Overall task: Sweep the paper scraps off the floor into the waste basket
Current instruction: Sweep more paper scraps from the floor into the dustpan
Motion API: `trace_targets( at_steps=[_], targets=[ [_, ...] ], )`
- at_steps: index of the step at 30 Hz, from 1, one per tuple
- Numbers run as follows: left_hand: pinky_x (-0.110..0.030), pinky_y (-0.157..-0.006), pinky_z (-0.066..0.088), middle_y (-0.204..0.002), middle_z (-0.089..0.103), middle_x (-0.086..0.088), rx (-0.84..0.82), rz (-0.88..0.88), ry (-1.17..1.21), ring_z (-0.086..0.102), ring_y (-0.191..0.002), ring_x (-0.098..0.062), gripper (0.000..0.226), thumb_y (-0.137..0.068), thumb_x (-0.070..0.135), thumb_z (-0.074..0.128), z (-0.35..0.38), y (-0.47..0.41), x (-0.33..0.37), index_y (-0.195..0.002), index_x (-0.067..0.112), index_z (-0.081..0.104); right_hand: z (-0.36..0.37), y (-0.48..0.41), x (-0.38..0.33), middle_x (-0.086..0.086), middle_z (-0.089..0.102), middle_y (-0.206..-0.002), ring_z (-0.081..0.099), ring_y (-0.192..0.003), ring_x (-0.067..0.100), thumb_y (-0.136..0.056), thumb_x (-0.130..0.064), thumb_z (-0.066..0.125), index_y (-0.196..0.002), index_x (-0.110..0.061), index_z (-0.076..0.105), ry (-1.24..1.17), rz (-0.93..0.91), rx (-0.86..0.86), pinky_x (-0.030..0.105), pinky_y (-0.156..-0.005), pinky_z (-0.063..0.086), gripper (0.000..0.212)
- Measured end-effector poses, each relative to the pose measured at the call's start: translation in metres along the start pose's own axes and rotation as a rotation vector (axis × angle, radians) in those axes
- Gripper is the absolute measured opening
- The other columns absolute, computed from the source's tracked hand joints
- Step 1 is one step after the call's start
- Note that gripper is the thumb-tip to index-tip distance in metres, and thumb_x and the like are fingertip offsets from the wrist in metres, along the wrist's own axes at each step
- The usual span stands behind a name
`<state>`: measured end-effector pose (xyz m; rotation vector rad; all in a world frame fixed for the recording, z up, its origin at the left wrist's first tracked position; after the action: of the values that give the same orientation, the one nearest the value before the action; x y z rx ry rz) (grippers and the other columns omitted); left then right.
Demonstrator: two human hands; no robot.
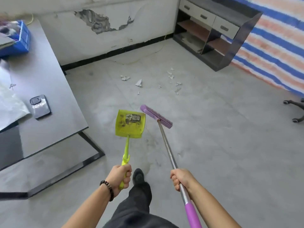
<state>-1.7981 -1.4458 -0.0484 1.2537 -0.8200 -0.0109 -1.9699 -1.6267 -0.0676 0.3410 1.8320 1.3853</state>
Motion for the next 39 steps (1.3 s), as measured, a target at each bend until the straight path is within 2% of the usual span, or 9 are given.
trace_targets(
  at_steps=[5,12,16,24,28,32,39],
  targets=[
    [-0.018,-0.037,0.021,-0.053,0.038,0.002,-0.014,0.018,-0.022,0.028,-0.037,-0.012,0.02,-0.088,0.002,0.048,0.004,-0.069,0.126,-0.073,0.013,0.042,0.022,-0.04,-0.134,-0.004,0.037,-0.042,0.029,-0.03,0.007,-0.079,0.004,0.047,-0.06,-0.013,0.047,0.015,-0.04,0.008,0.013,-0.034,0.025,0.026],
    [-0.017,-0.037,0.023,-0.053,0.038,0.002,0.031,0.024,-0.093,0.027,-0.036,-0.012,0.018,-0.088,0.002,0.047,0.011,-0.156,0.28,-0.074,0.013,0.042,0.043,-0.092,-0.285,0.002,0.039,-0.049,0.032,-0.036,0.011,-0.079,0.004,0.048,-0.065,-0.008,0.049,0.047,-0.1,0.008,0.019,-0.034,0.029,0.019],
    [-0.017,-0.038,0.023,-0.052,0.039,0.002,0.065,0.018,-0.11,0.027,-0.037,-0.013,0.019,-0.088,0.003,0.048,0.024,-0.221,0.356,-0.073,0.013,0.042,0.051,-0.155,-0.374,0.002,0.042,-0.05,0.034,-0.037,0.011,-0.078,0.003,0.05,-0.072,-0.006,0.052,0.04,-0.109,-0.003,0.02,-0.035,0.03,0.011],
    [-0.018,-0.035,0.022,-0.052,0.038,0.002,0.158,-0.061,-0.003,0.027,-0.037,-0.012,0.013,-0.09,0.006,0.048,0.05,-0.327,0.507,-0.079,0.012,0.044,0.071,-0.283,-0.584,0.005,0.045,-0.05,0.038,-0.037,0.013,-0.078,0.002,0.05,-0.066,-0.003,0.055,0.129,-0.069,-0.061,0.02,-0.036,0.033,0.014],
    [-0.016,-0.033,0.021,-0.051,0.038,0.003,0.198,-0.112,0.109,0.027,-0.035,-0.01,0.01,-0.091,0.006,0.05,0.043,-0.356,0.564,-0.083,0.011,0.046,0.096,-0.318,-0.683,0.004,0.045,-0.05,0.036,-0.036,0.012,-0.079,0.001,0.05,-0.066,-0.004,0.055,0.205,-0.066,-0.079,0.019,-0.037,0.032,0.015],
    [-0.015,-0.033,0.023,-0.053,0.041,0.002,0.259,-0.14,0.19,0.03,-0.035,-0.009,0.006,-0.092,0.008,0.053,0.02,-0.387,0.602,-0.086,0.006,0.054,0.13,-0.356,-0.753,0.006,0.047,-0.051,0.039,-0.038,0.015,-0.078,-0.001,0.052,-0.067,-0.003,0.057,0.336,-0.088,-0.087,0.02,-0.037,0.035,0.012],
    [-0.018,-0.035,0.025,-0.054,0.045,-0.001,0.212,-0.217,0.116,0.034,-0.038,-0.012,0.012,-0.09,0.007,0.053,-0.025,-0.46,0.667,-0.079,0.008,0.053,0.201,-0.42,-0.856,0.007,0.049,-0.053,0.041,-0.039,0.016,-0.077,-0.002,0.056,-0.07,-0.002,0.059,0.529,-0.112,-0.076,0.019,-0.037,0.036,0.007]
  ],
)
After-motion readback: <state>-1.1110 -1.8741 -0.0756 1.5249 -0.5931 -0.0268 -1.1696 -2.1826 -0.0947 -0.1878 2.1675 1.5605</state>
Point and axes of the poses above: each hand's wrist, its own y-axis away from the middle knuckle, its own z-axis out of the palm, x = y × z, the point moved 9 cm from there along -y, towards the middle knuckle
